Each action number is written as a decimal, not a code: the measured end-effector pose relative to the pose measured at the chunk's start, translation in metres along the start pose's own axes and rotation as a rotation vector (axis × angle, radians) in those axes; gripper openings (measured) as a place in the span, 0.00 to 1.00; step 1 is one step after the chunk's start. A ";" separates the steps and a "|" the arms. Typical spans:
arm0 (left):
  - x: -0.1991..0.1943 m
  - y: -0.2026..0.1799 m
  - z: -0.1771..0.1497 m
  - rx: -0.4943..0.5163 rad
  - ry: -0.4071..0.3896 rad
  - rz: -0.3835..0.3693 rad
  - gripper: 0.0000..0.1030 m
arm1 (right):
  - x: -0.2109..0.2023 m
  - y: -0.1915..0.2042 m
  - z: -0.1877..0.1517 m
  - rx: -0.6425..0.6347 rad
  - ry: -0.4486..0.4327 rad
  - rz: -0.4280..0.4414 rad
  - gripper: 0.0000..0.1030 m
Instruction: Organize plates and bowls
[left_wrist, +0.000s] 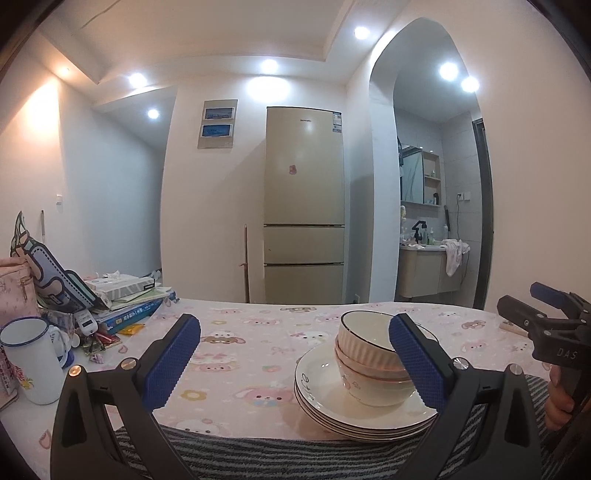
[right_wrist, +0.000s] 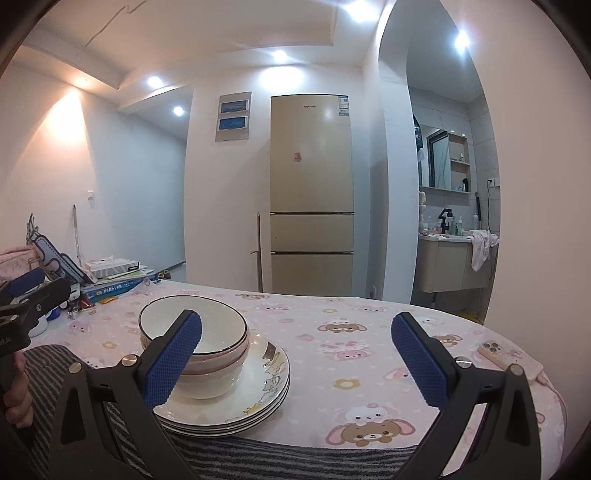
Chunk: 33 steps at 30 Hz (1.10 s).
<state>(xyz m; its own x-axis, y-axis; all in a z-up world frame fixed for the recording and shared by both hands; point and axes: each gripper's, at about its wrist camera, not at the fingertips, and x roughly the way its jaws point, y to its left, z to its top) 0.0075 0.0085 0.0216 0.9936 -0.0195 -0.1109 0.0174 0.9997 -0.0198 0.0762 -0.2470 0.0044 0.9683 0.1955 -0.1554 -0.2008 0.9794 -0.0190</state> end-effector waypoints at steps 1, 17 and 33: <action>0.000 -0.001 0.000 0.004 -0.002 0.002 1.00 | -0.001 0.002 -0.001 -0.004 -0.002 0.004 1.00; -0.009 0.006 -0.004 -0.005 -0.058 -0.005 1.00 | 0.004 -0.001 -0.001 0.013 0.023 0.002 1.00; -0.015 0.004 -0.006 -0.010 -0.068 -0.004 1.00 | 0.006 -0.003 -0.001 0.016 0.034 0.000 1.00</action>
<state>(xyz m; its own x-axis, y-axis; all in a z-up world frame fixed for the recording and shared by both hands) -0.0084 0.0124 0.0177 0.9988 -0.0221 -0.0435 0.0209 0.9993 -0.0300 0.0823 -0.2487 0.0021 0.9628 0.1935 -0.1887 -0.1977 0.9802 -0.0035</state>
